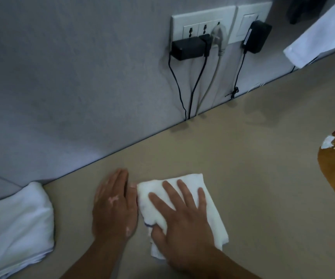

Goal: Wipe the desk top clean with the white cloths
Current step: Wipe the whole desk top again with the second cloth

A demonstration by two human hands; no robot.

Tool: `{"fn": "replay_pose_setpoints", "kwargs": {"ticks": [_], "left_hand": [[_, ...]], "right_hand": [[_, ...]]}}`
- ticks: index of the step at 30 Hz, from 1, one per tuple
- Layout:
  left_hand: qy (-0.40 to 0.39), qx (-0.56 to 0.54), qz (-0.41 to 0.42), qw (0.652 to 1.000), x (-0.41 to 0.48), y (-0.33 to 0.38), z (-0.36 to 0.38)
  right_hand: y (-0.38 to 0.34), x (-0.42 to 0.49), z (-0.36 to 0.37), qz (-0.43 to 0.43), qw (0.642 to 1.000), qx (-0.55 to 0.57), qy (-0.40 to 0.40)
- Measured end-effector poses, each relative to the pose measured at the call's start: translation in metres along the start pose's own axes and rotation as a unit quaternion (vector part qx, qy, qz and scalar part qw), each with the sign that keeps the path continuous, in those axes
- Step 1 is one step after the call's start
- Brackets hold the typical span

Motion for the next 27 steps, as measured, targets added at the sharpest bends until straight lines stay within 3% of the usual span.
{"fn": "replay_pose_setpoints", "kwargs": {"ticks": [6, 18, 27], "left_hand": [[0.008, 0.074, 0.030, 0.997, 0.003, 0.005, 0.002], [-0.073, 0.205, -0.023, 0.976, 0.008, 0.003, 0.014], [-0.126, 0.226, -0.045, 0.965, 0.014, -0.002, 0.021]], "right_hand": [[0.005, 0.084, -0.005, 0.013, 0.997, 0.021, -0.078], [0.024, 0.146, -0.015, -0.004, 0.998, 0.035, -0.051], [0.197, 0.166, -0.064, 0.143, 0.990, 0.003, 0.009]]}}
Point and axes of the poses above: each hand's wrist, its own x-axis towards the middle knuckle, its own z-axis out of the palm, y = z × x, the point moved 5 cm from there along x, towards the middle knuckle, and after that the axes turned 3 degrees about -y, right-handed, at the moved point
